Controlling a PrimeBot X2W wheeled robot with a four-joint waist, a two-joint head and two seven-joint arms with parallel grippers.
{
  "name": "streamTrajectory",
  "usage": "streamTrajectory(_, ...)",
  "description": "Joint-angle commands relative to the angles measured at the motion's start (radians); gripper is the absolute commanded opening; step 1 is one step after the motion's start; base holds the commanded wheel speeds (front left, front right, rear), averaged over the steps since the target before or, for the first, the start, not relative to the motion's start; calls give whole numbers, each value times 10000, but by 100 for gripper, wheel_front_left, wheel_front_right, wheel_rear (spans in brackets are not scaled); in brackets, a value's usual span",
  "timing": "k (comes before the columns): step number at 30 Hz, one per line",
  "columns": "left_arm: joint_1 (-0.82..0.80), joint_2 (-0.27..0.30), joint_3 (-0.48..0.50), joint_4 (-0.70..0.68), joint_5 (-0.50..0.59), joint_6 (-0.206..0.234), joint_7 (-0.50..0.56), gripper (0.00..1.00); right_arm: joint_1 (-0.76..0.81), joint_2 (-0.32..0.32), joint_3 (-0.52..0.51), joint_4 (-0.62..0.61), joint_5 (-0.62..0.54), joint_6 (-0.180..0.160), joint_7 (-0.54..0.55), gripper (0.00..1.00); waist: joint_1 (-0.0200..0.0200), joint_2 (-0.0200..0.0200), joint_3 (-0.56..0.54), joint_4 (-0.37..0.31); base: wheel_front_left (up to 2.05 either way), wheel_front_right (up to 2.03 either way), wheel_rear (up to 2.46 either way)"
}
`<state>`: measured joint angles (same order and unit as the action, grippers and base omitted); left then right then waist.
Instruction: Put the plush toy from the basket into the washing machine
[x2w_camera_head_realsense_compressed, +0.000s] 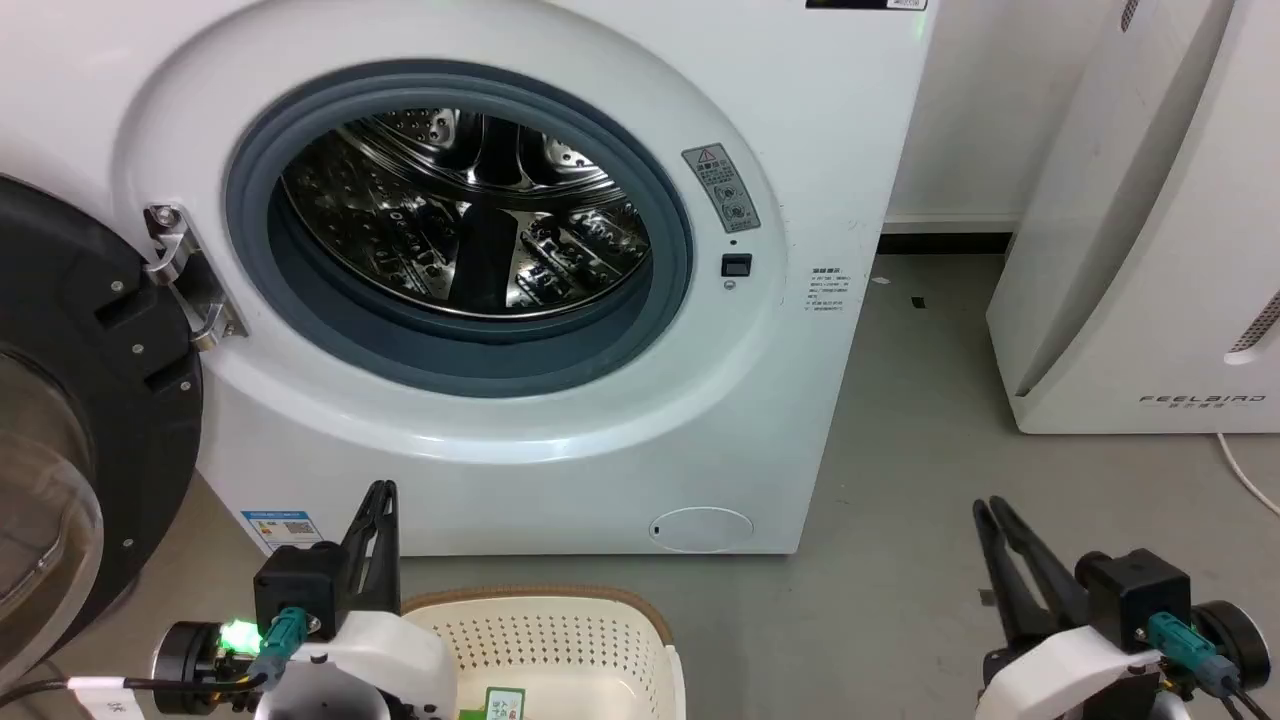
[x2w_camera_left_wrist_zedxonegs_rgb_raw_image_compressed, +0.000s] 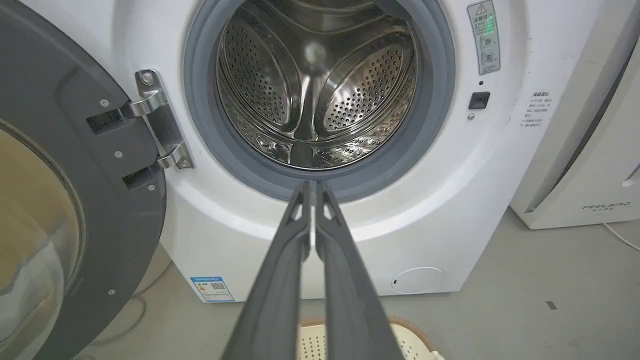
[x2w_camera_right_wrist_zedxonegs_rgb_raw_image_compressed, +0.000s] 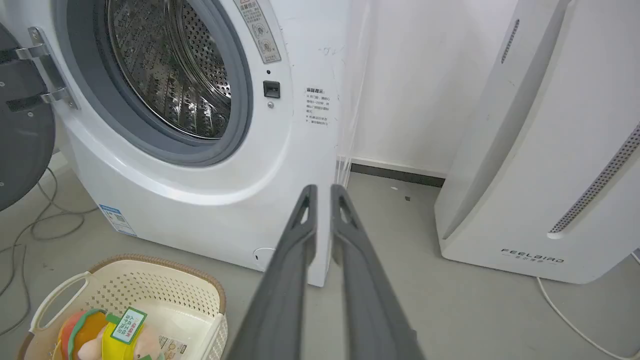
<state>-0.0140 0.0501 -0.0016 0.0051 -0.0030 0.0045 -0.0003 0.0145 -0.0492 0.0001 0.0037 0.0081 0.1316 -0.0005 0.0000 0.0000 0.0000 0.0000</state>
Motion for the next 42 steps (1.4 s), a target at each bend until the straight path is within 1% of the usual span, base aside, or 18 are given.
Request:
streamTrajectory(1, 1, 0, 4, 1, 1, -1, -5, 100, -1, 0, 3, 0, 1, 0, -4, 100, 0, 0, 0, 0, 0, 0, 0)
streamTrajectory(2, 1, 0, 0, 5, 1, -1, -5, 0, 0, 0, 4, 2, 1, 0, -5, 0, 0, 0, 0, 0, 0, 0, 0)
streamTrajectory(3, 2, 0, -5, 8, 2, -1, -13, 100, 1, 0, 1, 2, 2, 0, -13, 100, 0, 0, 1, -1, 0, 0, 0)
streamTrajectory(23, 103, 18, -228, 359, -29, 5, -431, 100, 22, -2, 37, -148, -118, -2, -430, 100, 0, 0, 63, -54, 0, 0, 0)
streamTrajectory(32, -106, 44, -313, 1154, -104, -12, -533, 100, -44, -2, 93, -311, -173, -2, -618, 100, 0, 0, 353, -137, 0, 0, 0)
streamTrajectory(42, -718, 196, -340, 2402, -269, -132, -608, 100, -229, -3, 173, -610, -311, -3, -827, 100, 0, 0, 1023, -297, 0, 0, 0)
